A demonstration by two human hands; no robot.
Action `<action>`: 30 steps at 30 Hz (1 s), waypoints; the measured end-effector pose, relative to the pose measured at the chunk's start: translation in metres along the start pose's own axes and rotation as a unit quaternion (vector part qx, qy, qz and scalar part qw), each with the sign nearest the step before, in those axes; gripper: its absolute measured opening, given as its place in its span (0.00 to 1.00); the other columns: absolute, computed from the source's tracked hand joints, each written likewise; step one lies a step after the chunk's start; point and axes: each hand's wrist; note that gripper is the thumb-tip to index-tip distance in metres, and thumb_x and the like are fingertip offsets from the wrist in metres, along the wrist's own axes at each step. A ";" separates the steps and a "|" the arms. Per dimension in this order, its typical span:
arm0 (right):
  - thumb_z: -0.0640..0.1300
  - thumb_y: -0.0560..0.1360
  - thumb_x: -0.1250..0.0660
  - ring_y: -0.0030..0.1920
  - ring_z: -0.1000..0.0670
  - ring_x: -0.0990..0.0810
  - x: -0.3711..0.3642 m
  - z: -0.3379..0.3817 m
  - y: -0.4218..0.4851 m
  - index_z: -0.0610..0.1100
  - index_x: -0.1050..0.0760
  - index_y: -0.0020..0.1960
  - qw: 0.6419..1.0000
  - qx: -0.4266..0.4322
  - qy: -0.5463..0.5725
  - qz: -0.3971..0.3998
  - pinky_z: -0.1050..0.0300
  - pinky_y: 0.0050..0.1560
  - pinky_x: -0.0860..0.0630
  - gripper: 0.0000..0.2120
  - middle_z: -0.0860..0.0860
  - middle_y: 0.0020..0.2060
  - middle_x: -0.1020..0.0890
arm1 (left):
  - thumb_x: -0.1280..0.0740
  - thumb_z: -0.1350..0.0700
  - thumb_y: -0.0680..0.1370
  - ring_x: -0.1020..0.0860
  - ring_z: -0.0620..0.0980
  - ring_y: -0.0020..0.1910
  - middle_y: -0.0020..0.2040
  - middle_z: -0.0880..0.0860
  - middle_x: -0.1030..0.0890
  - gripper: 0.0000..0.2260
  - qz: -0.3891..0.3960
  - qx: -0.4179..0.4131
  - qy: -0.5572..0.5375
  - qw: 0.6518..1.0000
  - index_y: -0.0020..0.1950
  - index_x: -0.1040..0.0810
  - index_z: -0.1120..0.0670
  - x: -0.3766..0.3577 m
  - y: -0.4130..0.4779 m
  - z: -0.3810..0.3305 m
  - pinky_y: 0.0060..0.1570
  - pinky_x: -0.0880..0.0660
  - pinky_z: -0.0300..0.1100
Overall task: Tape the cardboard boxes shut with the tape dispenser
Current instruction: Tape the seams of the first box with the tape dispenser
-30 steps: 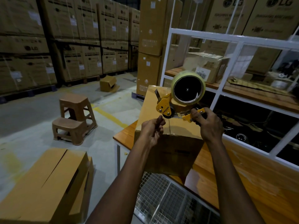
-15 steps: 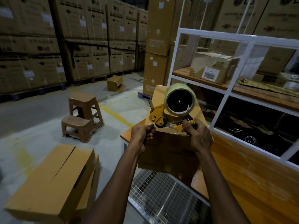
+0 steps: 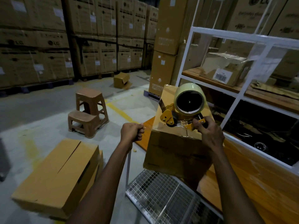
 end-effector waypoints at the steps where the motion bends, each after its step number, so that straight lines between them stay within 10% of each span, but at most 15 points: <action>1: 0.77 0.66 0.50 0.43 0.44 0.23 0.000 0.000 0.001 0.50 0.26 0.55 1.000 0.004 -0.011 -0.002 0.51 0.41 0.28 0.36 0.50 0.42 0.20 | 0.33 0.62 0.79 0.33 0.50 0.25 0.29 0.55 0.26 0.08 0.000 -0.005 0.006 1.000 0.42 0.22 0.64 0.000 0.003 -0.001 0.25 0.35 0.38; 17: 0.82 0.64 0.53 0.38 0.46 0.23 0.002 -0.016 0.008 0.46 0.25 0.58 0.994 0.047 -0.097 0.006 0.50 0.38 0.26 0.46 0.51 0.39 0.23 | 0.33 0.61 0.80 0.32 0.49 0.24 0.29 0.55 0.26 0.09 0.063 0.020 0.027 0.997 0.42 0.22 0.64 -0.005 0.026 0.034 0.25 0.34 0.37; 30: 0.82 0.64 0.53 0.37 0.47 0.24 0.001 -0.018 0.011 0.46 0.26 0.57 0.986 0.077 -0.143 0.035 0.54 0.35 0.30 0.45 0.50 0.39 0.23 | 0.41 0.41 0.82 0.19 0.54 0.27 0.36 0.53 0.17 0.19 0.081 -0.104 0.343 0.930 0.46 0.22 0.54 -0.003 0.030 0.042 0.30 0.19 0.49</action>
Point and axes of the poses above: each hand's wrist, its own y-axis towards the middle knuckle, its own x-axis out of the back of the hand, z = x × y
